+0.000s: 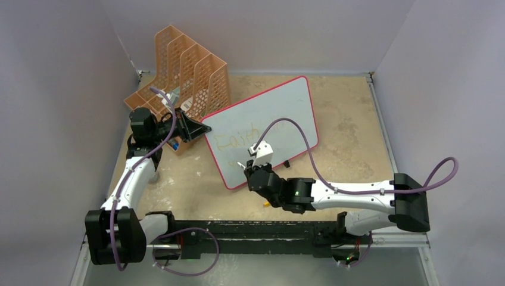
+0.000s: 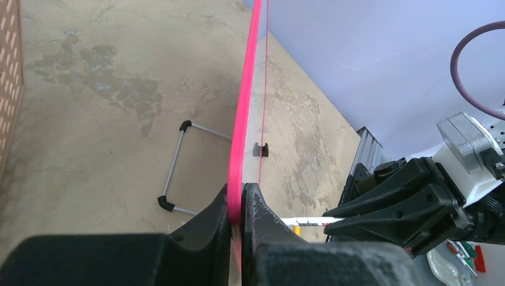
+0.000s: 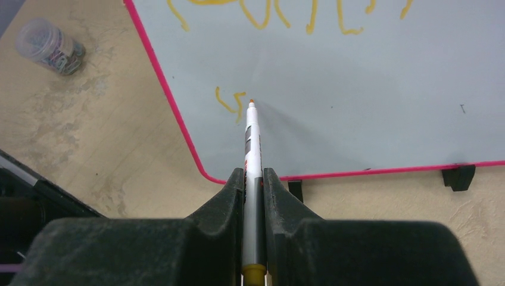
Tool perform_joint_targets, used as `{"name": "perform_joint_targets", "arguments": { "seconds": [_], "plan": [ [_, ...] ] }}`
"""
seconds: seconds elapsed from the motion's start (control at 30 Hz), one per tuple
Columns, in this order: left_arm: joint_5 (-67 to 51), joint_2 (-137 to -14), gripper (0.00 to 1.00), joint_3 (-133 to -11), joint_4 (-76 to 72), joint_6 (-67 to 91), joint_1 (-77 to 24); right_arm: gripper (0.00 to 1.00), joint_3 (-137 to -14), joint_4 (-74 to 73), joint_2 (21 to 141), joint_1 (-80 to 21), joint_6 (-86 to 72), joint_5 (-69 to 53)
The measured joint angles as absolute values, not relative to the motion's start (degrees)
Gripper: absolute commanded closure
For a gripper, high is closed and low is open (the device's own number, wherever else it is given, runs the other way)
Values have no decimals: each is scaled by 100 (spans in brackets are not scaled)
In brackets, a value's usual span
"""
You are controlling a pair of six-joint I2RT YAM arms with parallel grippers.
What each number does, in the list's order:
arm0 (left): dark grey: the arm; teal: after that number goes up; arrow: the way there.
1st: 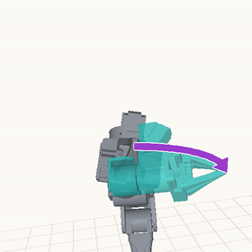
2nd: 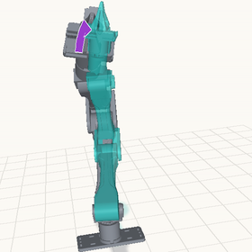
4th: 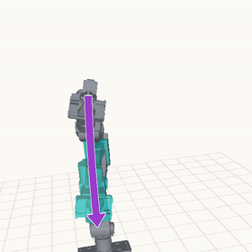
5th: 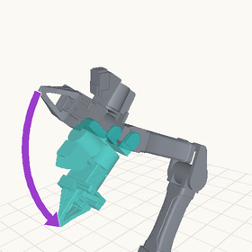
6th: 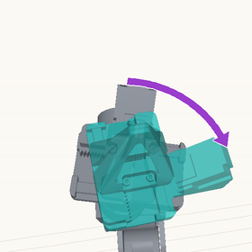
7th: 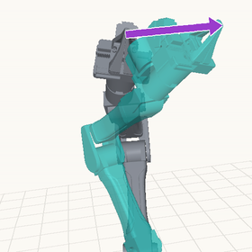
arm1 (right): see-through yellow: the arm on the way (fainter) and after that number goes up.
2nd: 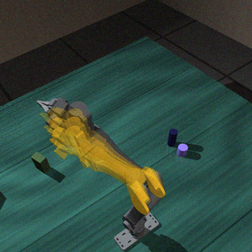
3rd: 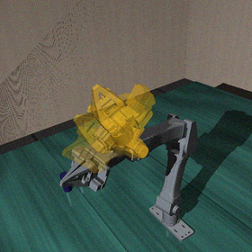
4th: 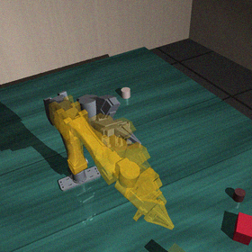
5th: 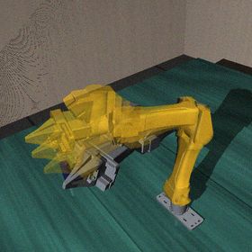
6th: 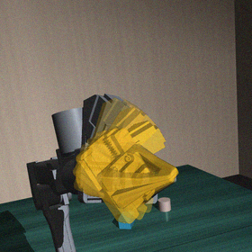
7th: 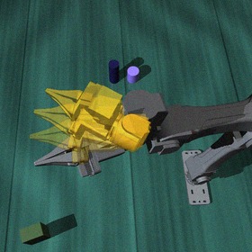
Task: Write a sentence on the whiteboard
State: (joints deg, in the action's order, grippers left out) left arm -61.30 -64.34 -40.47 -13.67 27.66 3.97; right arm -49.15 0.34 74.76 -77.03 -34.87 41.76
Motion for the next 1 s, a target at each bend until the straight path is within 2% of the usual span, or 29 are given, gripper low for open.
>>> {"name": "perform_joint_targets", "arguments": {
  "seconds": [1.0],
  "plan": [
    [-6136,-6434,100,-4047,-1369,2768,397,100,-4915,342,7629,-7474,-3343,4182]
  ]
}}
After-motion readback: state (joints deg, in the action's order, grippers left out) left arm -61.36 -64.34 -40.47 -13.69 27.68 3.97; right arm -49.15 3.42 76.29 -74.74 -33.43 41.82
